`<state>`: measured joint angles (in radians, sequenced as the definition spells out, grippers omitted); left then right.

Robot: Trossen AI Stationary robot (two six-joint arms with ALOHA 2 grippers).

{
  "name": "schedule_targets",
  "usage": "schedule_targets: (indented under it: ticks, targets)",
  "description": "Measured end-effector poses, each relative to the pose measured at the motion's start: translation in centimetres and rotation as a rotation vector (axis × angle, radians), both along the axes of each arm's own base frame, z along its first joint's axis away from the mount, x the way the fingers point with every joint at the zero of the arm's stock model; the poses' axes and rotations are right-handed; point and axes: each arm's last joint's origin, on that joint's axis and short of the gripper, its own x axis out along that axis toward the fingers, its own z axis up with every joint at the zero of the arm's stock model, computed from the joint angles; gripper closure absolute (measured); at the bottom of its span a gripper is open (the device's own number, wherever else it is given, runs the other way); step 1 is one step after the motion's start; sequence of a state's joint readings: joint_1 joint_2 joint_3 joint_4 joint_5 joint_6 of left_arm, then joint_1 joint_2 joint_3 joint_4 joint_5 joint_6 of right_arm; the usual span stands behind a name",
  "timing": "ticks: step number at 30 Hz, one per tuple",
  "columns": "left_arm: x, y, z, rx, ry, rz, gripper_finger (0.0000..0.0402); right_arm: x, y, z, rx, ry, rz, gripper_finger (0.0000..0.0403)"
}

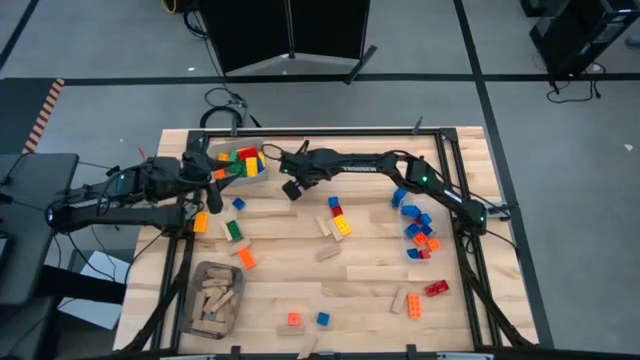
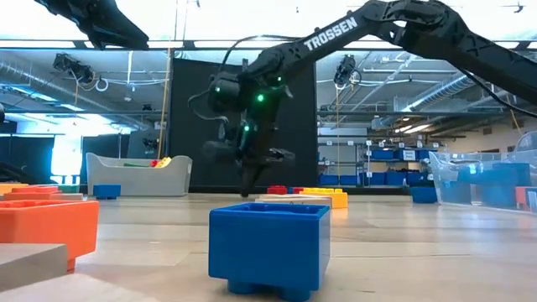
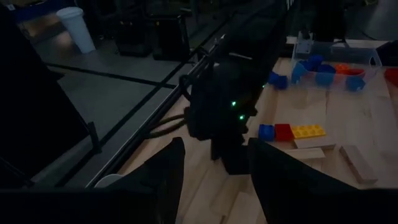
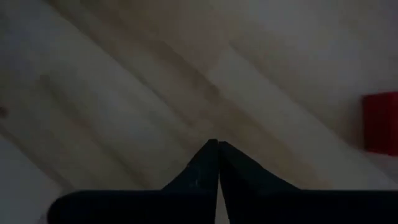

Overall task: Sort blocks by size
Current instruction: Put the small blue game piece into the transparent bin

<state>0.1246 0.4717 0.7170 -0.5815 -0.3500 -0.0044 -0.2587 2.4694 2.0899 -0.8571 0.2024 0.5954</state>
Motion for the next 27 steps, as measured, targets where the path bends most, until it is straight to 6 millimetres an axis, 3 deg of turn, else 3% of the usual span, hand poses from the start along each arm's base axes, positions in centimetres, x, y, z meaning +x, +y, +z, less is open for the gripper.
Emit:
schedule_targets:
  ticks: [5, 10, 13, 19, 23, 27]
  targets:
    - [0.0, 0.0, 0.1, 0.001, -0.006, 0.001, 0.0218, -1.6, 1.4, 3.8, -0.115, 0.105, 0.029, 0.0363]
    - [0.0, 0.0, 0.1, 0.002, -0.012, 0.001, 0.0218, -4.0, 2.0, 8.9, -0.192, 0.15, 0.06, 0.0377]
    - [0.0, 0.0, 0.1, 0.002, -0.014, 0.001, 0.0218, -6.0, 2.2, 10.7, -0.232, 0.169, 0.044, 0.0389]
    - [0.0, 0.0, 0.1, 0.002, -0.014, 0.001, 0.0218, -11.9, 3.5, 10.7, -0.18, 0.159, -0.038, 0.0389]
    - [0.0, 0.0, 0.1, 0.002, -0.014, 0.001, 0.0218, -16.2, 4.1, 11.0, 0.016, 0.033, -0.088, 0.0373]
    - [0.0, 0.0, 0.1, 0.002, -0.014, 0.001, 0.0218, -19.5, 3.0, 10.7, 0.15, -0.002, -0.181, 0.0356]
